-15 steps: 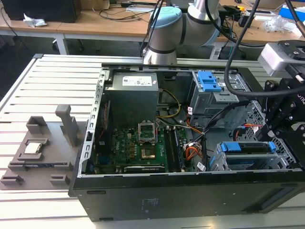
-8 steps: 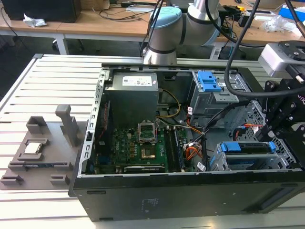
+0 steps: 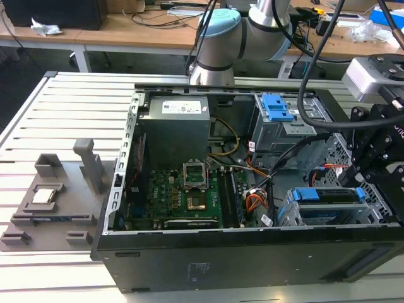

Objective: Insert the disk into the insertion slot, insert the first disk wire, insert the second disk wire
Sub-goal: 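Insert the first disk wire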

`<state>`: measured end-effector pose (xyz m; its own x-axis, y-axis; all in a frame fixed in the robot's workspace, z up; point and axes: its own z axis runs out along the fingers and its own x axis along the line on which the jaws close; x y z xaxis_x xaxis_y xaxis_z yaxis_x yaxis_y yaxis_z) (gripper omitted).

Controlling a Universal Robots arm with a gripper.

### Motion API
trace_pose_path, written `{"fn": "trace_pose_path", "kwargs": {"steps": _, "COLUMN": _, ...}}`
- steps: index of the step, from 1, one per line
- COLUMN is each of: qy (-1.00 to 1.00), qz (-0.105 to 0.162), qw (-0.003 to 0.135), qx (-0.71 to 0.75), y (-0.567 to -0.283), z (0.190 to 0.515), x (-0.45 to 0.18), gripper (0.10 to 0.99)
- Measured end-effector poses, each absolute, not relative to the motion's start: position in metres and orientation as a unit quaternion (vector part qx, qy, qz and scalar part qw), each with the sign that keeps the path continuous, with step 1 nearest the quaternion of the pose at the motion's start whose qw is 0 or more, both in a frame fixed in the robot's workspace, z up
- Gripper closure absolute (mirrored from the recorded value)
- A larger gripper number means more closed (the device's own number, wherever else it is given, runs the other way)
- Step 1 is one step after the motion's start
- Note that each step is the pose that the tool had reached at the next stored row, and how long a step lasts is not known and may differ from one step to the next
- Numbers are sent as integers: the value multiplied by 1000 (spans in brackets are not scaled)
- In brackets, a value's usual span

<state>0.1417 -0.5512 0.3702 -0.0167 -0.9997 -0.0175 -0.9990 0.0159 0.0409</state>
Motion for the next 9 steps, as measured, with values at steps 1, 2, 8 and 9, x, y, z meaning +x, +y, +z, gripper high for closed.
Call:
{"fn": "trace_pose_path", "kwargs": {"steps": 1, "qy": -713, "qz": -21, "qw": 8, "qx": 701, "y": -551, "z": 370, "x": 142, "gripper": 918}}
{"fn": "trace_pose_path", "kwargs": {"steps": 2, "qy": -713, "qz": -21, "qw": 8, "qx": 701, "y": -551, "z": 370, "x": 142, "gripper": 918}}
{"fn": "trace_pose_path", "kwargs": {"steps": 8, "qy": -709, "qz": -21, "qw": 8, "qx": 705, "y": -550, "z": 370, "x": 142, "gripper": 784}}
{"fn": "trace_pose_path", "kwargs": {"steps": 9, "qy": -699, "qz": -21, "qw": 8, "qx": 715, "y": -550, "z": 370, "x": 142, "gripper": 784}}
